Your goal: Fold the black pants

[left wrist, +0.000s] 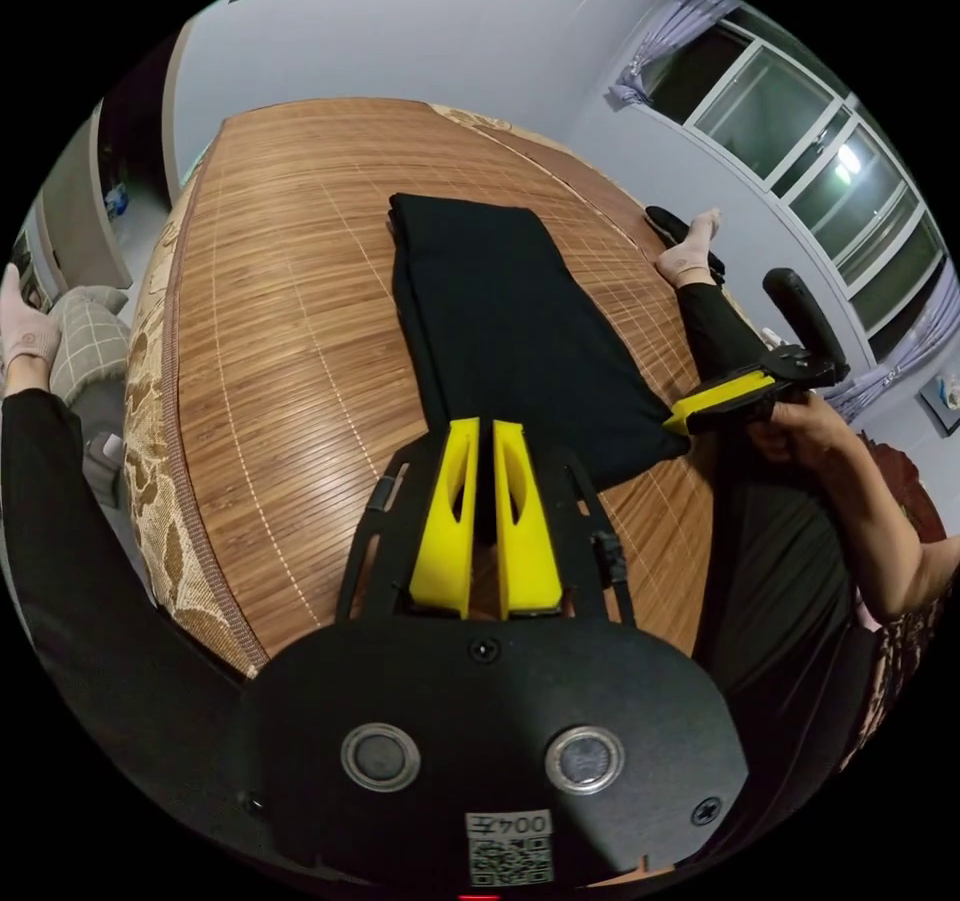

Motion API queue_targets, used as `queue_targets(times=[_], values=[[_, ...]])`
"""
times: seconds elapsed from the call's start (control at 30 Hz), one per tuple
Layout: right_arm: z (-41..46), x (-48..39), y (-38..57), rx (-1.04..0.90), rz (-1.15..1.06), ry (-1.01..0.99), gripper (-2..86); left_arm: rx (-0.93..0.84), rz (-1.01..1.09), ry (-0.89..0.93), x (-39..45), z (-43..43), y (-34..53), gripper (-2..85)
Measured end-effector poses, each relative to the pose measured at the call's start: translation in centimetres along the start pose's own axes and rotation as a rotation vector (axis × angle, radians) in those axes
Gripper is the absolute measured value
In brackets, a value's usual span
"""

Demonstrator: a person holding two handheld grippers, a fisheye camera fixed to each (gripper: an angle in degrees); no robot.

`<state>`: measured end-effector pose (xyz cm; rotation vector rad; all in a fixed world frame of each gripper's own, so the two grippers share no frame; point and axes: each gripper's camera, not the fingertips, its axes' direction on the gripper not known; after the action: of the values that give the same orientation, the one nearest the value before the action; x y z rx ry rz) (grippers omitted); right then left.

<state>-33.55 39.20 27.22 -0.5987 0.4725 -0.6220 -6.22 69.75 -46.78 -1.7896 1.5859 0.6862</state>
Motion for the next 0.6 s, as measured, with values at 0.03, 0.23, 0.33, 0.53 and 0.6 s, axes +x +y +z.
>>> queue_targets(times=[0.03, 0.23, 0.33, 0.53, 0.6], values=[[0.2, -0.5, 0.0, -0.004, 0.000, 0.006, 4.3, -0.002, 0.000, -0.002, 0.0, 0.0, -0.1, 3.1], [-1.4, -4.5, 2.0, 0.086, 0.007, 0.144, 8.1, 0.001, -0.018, 0.025, -1.0, -0.1, -0.6, 2.8], [-2.7, -8.7, 4.6, 0.297, -0.086, 0.259, 9.4, 0.004, -0.021, 0.028, -1.3, -0.3, -1.0, 3.0], [1.6, -17.1, 5.8, 0.350, -0.349, 0.423, 12.5, 0.032, -0.076, 0.103, -3.4, -0.9, -1.4, 6.1], [3.7, -19.1, 5.5, 0.301, -0.419, 0.508, 13.3, 0.050, -0.115, 0.148, -4.3, -1.8, -1.5, 8.5]])
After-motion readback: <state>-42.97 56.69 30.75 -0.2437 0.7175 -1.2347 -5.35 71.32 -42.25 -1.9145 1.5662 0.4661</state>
